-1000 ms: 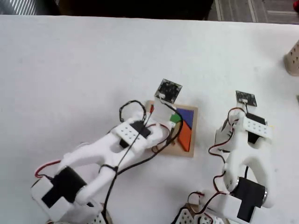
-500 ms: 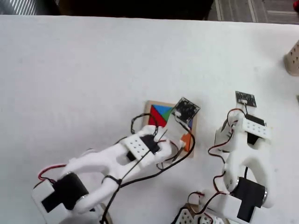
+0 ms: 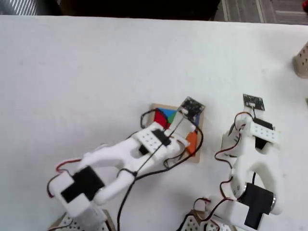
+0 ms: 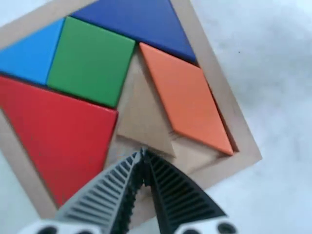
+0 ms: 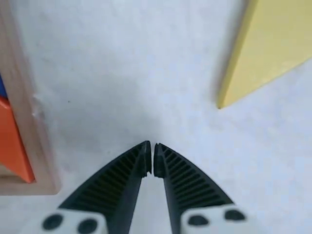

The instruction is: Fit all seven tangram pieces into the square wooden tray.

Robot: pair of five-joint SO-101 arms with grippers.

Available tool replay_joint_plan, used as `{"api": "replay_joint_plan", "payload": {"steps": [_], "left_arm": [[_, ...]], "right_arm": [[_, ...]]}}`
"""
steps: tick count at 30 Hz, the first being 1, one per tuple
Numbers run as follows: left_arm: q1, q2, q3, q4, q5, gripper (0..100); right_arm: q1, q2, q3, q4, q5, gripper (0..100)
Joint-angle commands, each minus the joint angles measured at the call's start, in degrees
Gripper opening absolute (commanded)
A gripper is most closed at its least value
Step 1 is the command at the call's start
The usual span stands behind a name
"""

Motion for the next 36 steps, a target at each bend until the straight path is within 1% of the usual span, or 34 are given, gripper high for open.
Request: {"api": "replay_joint_plan", "payload": {"steps": [1, 7, 14, 17, 20, 25, 30, 33, 36], "left_arm": [[-0.4, 5.49, -9.23, 0.7, 2.2, 2], [-0.4, 8.04, -13.8, 0.26, 3.6, 2], [-0.84, 8.66, -14.42, -2.2, 3.87, 2], [-0.66, 8.4, -14.33, -1.49, 3.69, 2], [-0.4, 7.34, -14.86, 2.02, 3.52, 2], [-0.48, -1.01, -12.22, 5.71, 3.43, 2], [-1.63, -12.44, -5.01, 5.54, 3.25, 3], [-4.53, -19.03, -1.32, 4.92, 0.0, 3], [-9.71, -24.92, 3.25, 0.97, -2.55, 3]], "right_arm": [[0.57, -2.07, -0.26, -0.66, 0.26, 1.8], [0.57, -2.07, -0.26, -0.66, 0.53, 1.8], [0.57, -2.07, -0.26, -0.66, 0.62, 1.8], [0.57, -2.07, -0.26, -0.66, 0.62, 1.8], [0.48, -2.07, -0.26, -0.66, 0.62, 1.8], [0.48, -2.07, -0.26, -0.66, 0.62, 1.8], [0.57, -2.07, -0.26, -0.75, 0.53, 1.8], [0.57, -2.07, -0.18, -1.89, 0.18, 1.8], [0.57, -2.07, -0.18, -1.98, 0.18, 1.8]]}}
